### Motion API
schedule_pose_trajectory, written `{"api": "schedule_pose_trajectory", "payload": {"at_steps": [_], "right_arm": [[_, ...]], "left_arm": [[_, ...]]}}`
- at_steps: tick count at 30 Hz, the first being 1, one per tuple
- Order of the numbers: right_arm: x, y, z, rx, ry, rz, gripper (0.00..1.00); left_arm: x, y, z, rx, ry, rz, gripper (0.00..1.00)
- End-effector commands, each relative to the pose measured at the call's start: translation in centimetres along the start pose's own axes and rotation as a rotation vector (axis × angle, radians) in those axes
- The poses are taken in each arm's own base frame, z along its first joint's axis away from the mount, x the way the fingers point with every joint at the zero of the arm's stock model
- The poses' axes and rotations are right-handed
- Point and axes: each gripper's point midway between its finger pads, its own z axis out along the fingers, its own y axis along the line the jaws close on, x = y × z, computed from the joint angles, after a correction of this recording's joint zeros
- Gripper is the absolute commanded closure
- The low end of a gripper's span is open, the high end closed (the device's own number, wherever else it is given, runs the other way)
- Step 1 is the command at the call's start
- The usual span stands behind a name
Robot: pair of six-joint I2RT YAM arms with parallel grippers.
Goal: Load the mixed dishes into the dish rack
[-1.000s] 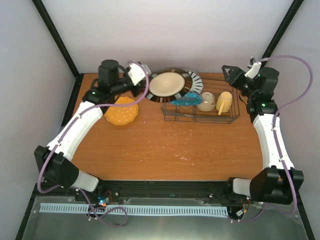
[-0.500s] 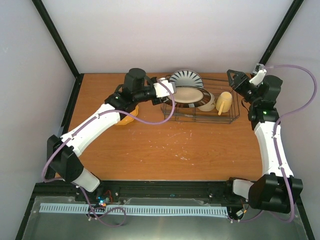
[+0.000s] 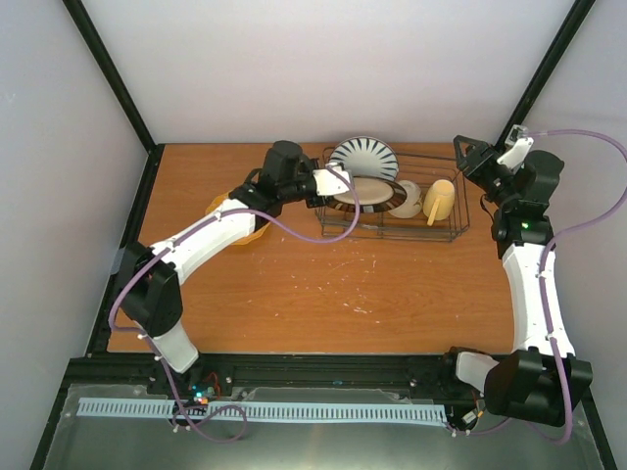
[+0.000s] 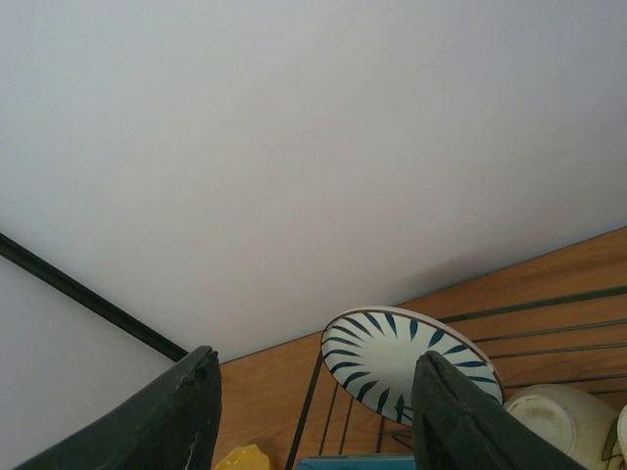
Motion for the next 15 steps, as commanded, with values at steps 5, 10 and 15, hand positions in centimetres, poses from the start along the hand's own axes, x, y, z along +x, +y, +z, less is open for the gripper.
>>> {"api": "schedule_pose_trajectory", "payload": {"at_steps": [5, 10, 15], "right_arm": [[-1.0, -0.4, 0.0, 0.016, -0.021, -0.036, 0.47], [-0.9, -0.9, 0.4, 0.023, -0.012, -0.037, 0.47], [-0.9, -1.2, 0.4, 0.032, -0.011, -0.044, 0.47]], "left_arm": [[-5.0, 5.4, -0.3, -0.218, -0.172, 0.162, 0.99], [-3.5, 4.3, 1.4, -0.182, -0.155, 0.164, 0.99], [-0.7, 2.4, 2.8, -0.147, -0.1, 0.116, 0.96]]}}
